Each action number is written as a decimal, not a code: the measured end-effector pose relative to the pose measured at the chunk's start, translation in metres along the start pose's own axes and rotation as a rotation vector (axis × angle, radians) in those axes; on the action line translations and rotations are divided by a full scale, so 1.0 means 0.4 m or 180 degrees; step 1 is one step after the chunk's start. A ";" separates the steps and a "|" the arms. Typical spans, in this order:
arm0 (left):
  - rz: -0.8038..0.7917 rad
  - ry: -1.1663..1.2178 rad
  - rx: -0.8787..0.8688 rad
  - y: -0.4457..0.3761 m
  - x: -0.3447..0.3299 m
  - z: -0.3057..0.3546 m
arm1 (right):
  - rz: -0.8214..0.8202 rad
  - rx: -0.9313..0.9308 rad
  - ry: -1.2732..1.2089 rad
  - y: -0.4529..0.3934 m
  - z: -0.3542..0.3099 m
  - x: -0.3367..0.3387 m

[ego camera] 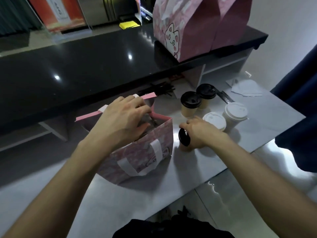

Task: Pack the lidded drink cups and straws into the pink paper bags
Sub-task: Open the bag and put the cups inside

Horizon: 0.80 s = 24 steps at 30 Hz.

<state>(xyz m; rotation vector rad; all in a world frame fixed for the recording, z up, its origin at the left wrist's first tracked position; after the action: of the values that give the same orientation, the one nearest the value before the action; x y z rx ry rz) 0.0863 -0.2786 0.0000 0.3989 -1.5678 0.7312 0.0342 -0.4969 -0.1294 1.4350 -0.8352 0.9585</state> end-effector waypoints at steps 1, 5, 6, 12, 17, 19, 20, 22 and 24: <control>-0.0003 0.0033 0.0022 0.003 0.001 0.000 | 0.0063 0.0008 -0.0002 0.001 0.000 0.015; 0.0066 0.0254 0.0268 0.033 0.028 -0.019 | 0.0687 -0.0047 -0.0006 0.039 0.011 0.172; 0.0084 0.0263 0.0367 0.045 0.036 -0.027 | 0.0927 -0.0051 0.0020 0.053 0.016 0.228; -0.0225 0.0280 0.1051 0.142 0.045 -0.073 | 0.2299 0.0500 -0.1154 0.129 -0.019 0.519; -0.0348 0.0171 0.1285 0.181 0.028 -0.108 | 0.2296 0.1405 -0.1848 0.138 -0.119 0.582; -0.0380 0.0199 0.1353 0.185 0.025 -0.128 | 0.2085 0.1582 -0.1880 0.128 -0.150 0.576; -0.0436 0.0263 0.1430 0.186 0.022 -0.142 | 0.1958 0.1646 -0.1871 0.121 -0.163 0.571; -0.0595 0.0395 0.1527 0.185 0.009 -0.166 | 0.1670 0.1763 -0.1856 0.105 -0.182 0.559; -0.0709 0.0513 0.1509 0.180 -0.006 -0.183 | 0.1355 0.1872 -0.1809 0.089 -0.201 0.546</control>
<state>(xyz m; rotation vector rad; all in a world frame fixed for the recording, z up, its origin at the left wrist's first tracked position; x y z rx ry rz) 0.0956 -0.1779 -0.0180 0.8281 -1.1674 0.9342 0.0842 -0.4127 0.0847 2.1458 -1.3910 1.1938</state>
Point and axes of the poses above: each hand's wrist, its own y-axis away from the middle knuckle, its own x-axis out of the back of the hand, z = x × y, the point moved 6 cm from there along -y, towards the middle knuckle, and after that the axes turned 8 degrees about x, right-handed, at the moved point
